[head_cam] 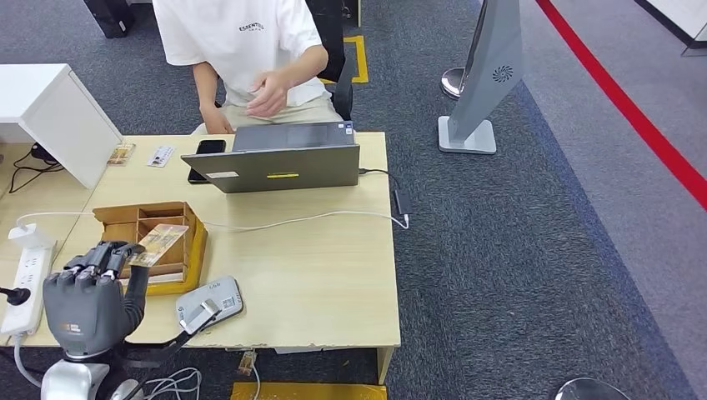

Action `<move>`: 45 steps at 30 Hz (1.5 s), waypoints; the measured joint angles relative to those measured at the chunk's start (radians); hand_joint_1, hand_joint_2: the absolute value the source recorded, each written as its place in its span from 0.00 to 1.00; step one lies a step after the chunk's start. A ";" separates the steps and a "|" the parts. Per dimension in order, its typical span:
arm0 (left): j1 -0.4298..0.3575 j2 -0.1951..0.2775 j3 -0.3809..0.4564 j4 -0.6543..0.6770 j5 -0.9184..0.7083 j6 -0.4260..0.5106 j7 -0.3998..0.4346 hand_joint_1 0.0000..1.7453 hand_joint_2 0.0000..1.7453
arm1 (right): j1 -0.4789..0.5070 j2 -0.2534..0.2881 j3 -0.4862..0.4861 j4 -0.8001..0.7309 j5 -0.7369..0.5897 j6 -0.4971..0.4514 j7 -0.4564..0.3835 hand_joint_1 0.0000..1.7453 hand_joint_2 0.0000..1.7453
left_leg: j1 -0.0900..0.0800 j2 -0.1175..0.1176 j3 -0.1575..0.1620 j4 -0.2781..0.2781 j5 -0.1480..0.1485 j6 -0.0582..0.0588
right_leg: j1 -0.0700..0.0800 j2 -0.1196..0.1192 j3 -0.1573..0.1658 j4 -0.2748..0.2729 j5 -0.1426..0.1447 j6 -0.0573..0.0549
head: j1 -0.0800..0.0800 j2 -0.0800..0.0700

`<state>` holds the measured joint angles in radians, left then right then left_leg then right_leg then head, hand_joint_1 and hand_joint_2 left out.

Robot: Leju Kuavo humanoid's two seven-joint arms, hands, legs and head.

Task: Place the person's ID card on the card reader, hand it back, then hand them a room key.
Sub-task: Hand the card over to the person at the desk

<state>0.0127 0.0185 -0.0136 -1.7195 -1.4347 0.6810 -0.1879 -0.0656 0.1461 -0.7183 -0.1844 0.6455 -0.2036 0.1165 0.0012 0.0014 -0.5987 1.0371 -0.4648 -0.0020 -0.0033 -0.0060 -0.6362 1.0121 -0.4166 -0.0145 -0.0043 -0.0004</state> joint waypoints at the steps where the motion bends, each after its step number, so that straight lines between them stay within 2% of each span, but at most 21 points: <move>1: -0.050 0.006 -0.002 0.025 -0.027 -0.004 0.024 1.00 1.00 | -0.001 0.000 0.001 0.000 0.012 0.007 0.000 0.00 1.00 | 0.000 -0.001 -0.001 0.000 0.002 0.000 | 0.000 -0.001 -0.001 0.000 0.001 0.000 | 0.000 0.000; 3: -0.180 0.026 -0.004 0.126 -0.083 -0.004 0.075 1.00 1.00 | -0.005 0.000 0.005 0.000 0.039 0.021 -0.001 0.00 1.00 | 0.000 -0.004 -0.004 0.000 0.006 0.000 | 0.000 -0.004 -0.003 0.000 0.005 -0.001 | 0.000 0.000; 7: -0.460 0.082 -0.012 0.435 -0.129 0.006 0.174 1.00 1.00 | -0.015 0.001 0.016 0.000 0.076 0.039 -0.005 0.00 1.00 | 0.000 -0.003 -0.012 0.000 0.014 -0.003 | 0.000 -0.004 -0.012 0.001 0.015 -0.004 | -0.001 0.000; 10: -0.597 0.109 -0.027 0.610 -0.133 0.008 0.205 1.00 1.00 | -0.015 0.001 0.024 0.000 0.085 0.040 -0.006 0.00 1.00 | 0.000 0.001 -0.016 0.000 0.018 -0.003 | 0.000 0.000 -0.017 0.001 0.020 -0.005 | -0.002 0.000; 15: -0.698 0.127 -0.047 0.761 -0.134 0.008 0.219 1.00 1.00 | -0.014 0.001 0.030 0.000 0.089 0.040 -0.005 0.00 1.00 | 0.000 0.003 -0.019 0.000 0.019 -0.003 | 0.000 0.002 -0.020 0.001 0.021 -0.004 | -0.002 0.000; 19: -0.743 0.136 -0.070 0.843 -0.134 0.009 0.256 1.00 1.00 | -0.014 0.001 0.030 0.000 0.092 0.040 0.007 0.00 1.00 | 0.000 0.002 -0.020 0.000 0.019 -0.003 | 0.000 0.002 -0.021 0.000 0.021 -0.004 | -0.002 0.000; 24: -0.772 0.139 -0.090 0.905 -0.134 0.009 0.263 1.00 1.00 | -0.014 0.001 0.030 0.000 0.097 0.040 0.022 0.00 1.00 | 0.000 0.003 -0.021 0.000 0.020 -0.002 | 0.000 0.002 -0.022 0.001 0.022 -0.004 | -0.002 0.000; 28: -0.781 0.139 -0.098 0.925 -0.134 0.010 0.262 0.00 1.00 | -0.014 0.001 0.030 0.000 0.098 0.041 0.025 0.00 1.00 | 0.000 0.005 -0.021 0.000 0.020 -0.003 | 0.000 0.005 -0.023 0.001 0.022 -0.004 | -0.002 0.000; 34: -0.769 0.135 -0.101 0.929 -0.124 0.010 0.210 0.00 1.00 | -0.014 0.001 0.030 0.000 0.101 0.042 0.025 0.00 1.00 | 0.000 0.004 -0.022 0.000 0.019 -0.003 | 0.000 0.004 -0.023 0.000 0.022 -0.004 | -0.002 0.000; 39: -0.680 0.118 -0.096 0.830 -0.097 0.011 0.125 0.00 1.00 | -0.013 0.001 0.030 0.000 0.108 0.041 0.017 0.00 1.00 | 0.000 0.004 -0.022 0.000 0.019 -0.003 | 0.000 0.004 -0.023 0.000 0.022 -0.004 | -0.002 0.000; 43: -0.589 0.095 -0.077 0.695 -0.072 0.011 0.065 0.00 1.00 | -0.011 0.001 0.029 0.000 0.115 0.041 0.014 0.00 0.00 | 0.000 0.004 -0.022 0.000 0.019 -0.002 | 0.000 0.004 -0.023 0.000 0.022 -0.004 | -0.002 0.000; 45: -0.546 0.088 -0.072 0.627 -0.056 0.006 0.052 0.00 1.00 | -0.010 0.001 0.028 0.000 0.114 0.042 0.009 0.00 0.00 | 0.000 0.004 -0.023 0.000 0.019 -0.002 | 0.000 0.004 -0.023 0.000 0.022 -0.004 | -0.002 0.000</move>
<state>-0.5331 0.1068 -0.0856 -1.0922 -1.4906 0.6873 -0.1354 -0.0759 0.1471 -0.6906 -0.1846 0.7594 -0.1618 0.1256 0.0012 0.0057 -0.6216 1.0367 -0.4459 -0.0043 -0.0034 -0.0017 -0.6589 1.0124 -0.3950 -0.0183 -0.0061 -0.0004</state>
